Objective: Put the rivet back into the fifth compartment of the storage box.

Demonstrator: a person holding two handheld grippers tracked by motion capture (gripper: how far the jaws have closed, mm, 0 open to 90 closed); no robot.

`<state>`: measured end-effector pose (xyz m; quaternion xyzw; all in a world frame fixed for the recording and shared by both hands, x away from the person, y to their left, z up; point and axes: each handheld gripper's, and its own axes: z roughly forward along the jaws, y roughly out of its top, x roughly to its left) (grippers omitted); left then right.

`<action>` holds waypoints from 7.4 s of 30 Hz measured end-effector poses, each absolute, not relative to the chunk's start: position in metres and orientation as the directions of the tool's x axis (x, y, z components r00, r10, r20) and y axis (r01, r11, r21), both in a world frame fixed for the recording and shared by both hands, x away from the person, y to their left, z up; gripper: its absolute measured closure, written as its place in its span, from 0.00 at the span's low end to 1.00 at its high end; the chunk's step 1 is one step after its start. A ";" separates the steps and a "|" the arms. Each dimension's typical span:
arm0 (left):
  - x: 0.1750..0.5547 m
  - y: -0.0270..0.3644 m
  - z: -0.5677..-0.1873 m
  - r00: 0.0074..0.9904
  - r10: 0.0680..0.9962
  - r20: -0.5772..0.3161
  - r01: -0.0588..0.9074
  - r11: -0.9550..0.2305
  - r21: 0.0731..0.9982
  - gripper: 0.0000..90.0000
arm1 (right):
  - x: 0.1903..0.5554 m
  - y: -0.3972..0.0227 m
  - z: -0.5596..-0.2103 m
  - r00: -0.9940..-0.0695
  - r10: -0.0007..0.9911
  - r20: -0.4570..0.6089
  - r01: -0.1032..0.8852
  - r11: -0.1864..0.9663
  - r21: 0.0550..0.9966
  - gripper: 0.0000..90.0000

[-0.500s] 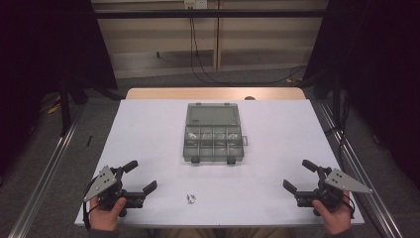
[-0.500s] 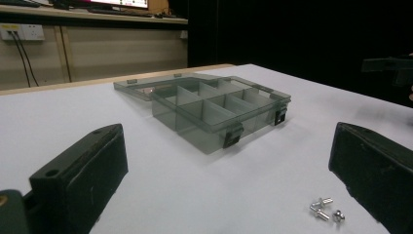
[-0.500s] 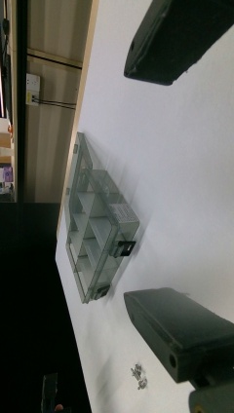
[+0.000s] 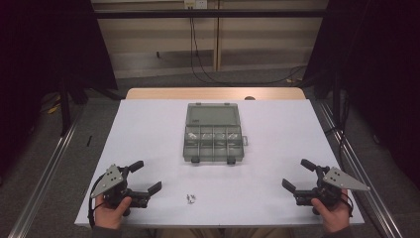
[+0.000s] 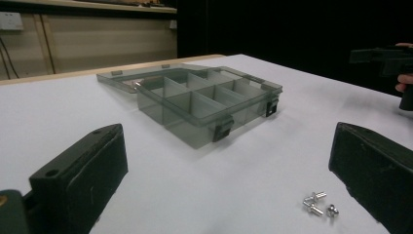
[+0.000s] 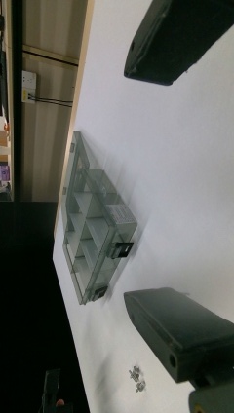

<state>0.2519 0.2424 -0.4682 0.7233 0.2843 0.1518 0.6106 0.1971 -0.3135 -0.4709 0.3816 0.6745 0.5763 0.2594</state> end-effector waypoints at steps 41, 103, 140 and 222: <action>0.260 0.172 -0.475 0.850 0.509 -0.136 0.377 -0.408 0.831 0.08 | 0.198 -0.309 -0.472 -0.605 0.794 0.061 0.219 0.093 0.971 0.01; 0.260 0.157 -0.479 0.862 0.464 -0.206 0.461 -0.545 0.700 0.96 | 0.199 -0.308 -0.473 -0.609 0.791 0.053 0.221 0.105 0.970 0.02; 0.247 0.169 -0.478 0.846 0.493 -0.202 0.478 -0.534 0.698 0.92 | 0.202 -0.305 -0.472 -0.615 0.787 0.052 0.215 0.103 0.971 0.02; 0.328 0.143 -0.433 0.742 0.647 -0.175 0.475 -0.324 0.818 0.92 | 0.200 -0.308 -0.473 -0.604 0.794 0.060 0.222 0.096 0.970 0.01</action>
